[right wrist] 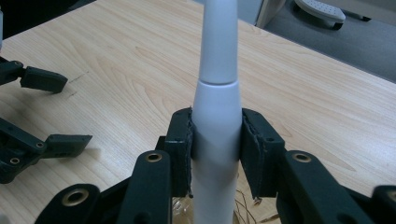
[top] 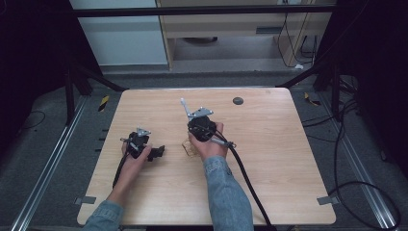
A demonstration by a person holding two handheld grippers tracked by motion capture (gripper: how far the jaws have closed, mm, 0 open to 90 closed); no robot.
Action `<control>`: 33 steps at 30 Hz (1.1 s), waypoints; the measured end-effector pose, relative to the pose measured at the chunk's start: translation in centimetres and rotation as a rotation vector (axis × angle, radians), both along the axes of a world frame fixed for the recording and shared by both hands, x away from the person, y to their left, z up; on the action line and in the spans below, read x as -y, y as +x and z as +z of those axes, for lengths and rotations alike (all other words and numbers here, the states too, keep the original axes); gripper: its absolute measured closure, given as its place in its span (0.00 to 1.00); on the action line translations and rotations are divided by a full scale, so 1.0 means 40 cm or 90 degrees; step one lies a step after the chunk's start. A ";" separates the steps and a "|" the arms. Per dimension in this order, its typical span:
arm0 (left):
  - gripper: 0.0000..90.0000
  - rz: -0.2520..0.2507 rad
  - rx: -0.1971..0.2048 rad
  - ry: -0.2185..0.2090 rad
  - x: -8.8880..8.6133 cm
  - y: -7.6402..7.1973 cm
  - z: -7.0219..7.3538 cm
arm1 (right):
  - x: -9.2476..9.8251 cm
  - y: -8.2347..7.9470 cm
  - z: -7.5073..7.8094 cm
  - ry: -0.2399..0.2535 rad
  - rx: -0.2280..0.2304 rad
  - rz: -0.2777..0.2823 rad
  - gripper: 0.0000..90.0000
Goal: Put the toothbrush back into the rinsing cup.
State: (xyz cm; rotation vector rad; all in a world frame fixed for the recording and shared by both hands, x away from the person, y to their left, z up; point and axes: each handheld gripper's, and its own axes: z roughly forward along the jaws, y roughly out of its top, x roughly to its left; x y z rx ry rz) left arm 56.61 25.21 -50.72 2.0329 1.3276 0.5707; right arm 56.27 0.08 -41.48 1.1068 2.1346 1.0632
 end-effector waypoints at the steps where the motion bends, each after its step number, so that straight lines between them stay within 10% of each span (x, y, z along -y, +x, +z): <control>1: 0.00 0.000 0.000 0.000 0.000 0.000 0.000 | 0.000 0.000 0.000 -0.001 0.001 0.001 0.72; 33: 0.00 0.000 0.000 0.000 0.000 0.000 0.000 | 0.015 -0.023 0.031 -0.003 0.009 0.011 0.71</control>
